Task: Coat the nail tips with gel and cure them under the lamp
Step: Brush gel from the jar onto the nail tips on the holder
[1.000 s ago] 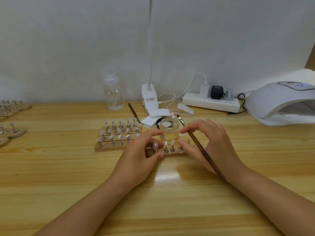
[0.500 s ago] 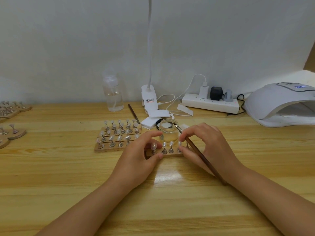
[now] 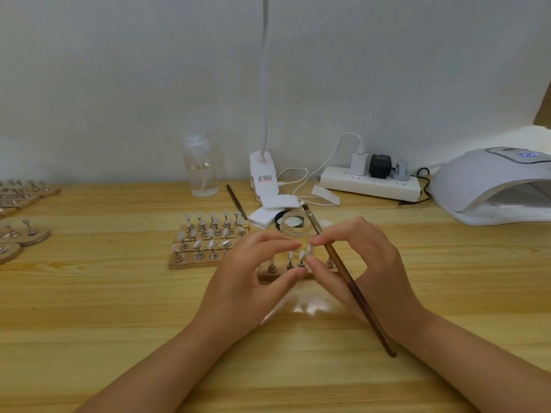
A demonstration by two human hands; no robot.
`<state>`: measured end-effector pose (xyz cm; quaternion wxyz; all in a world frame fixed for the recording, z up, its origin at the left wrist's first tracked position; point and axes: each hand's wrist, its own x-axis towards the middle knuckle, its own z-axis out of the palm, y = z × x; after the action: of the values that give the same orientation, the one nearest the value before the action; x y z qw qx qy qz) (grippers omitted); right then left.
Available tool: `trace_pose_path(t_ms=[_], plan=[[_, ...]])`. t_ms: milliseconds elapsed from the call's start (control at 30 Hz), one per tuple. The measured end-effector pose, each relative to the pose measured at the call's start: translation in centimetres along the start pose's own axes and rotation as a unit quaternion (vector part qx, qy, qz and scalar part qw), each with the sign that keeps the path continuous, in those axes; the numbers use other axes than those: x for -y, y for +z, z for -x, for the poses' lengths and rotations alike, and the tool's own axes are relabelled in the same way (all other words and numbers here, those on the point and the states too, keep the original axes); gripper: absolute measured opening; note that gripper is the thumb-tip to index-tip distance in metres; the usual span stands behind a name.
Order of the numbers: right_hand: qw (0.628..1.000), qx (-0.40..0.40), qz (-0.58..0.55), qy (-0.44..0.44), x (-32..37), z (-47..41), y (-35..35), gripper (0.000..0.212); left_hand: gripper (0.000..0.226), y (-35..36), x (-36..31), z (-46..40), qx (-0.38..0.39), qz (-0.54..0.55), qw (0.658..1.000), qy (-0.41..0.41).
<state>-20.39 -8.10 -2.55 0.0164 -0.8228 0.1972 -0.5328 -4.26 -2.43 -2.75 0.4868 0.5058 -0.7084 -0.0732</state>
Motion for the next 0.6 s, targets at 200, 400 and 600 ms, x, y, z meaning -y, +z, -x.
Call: trace_pose_path(t_ms=[200,400,600], plan=[[0.999,0.002,-0.047,-0.011,0.82,0.09,0.18,0.023,0.02,-0.07,-0.28,-0.07,-0.014,0.052,0.998,0.016],[0.998,0.018,-0.057,0.007,1.0,0.05,0.23,0.022,0.019,-0.15,-0.19,-0.06,-0.024,0.062,0.998,0.02],[0.996,0.021,-0.05,0.068,0.88,-0.28,-0.14,0.021,0.014,-0.22,-0.06,-0.03,-0.044,0.044,0.998,0.003]])
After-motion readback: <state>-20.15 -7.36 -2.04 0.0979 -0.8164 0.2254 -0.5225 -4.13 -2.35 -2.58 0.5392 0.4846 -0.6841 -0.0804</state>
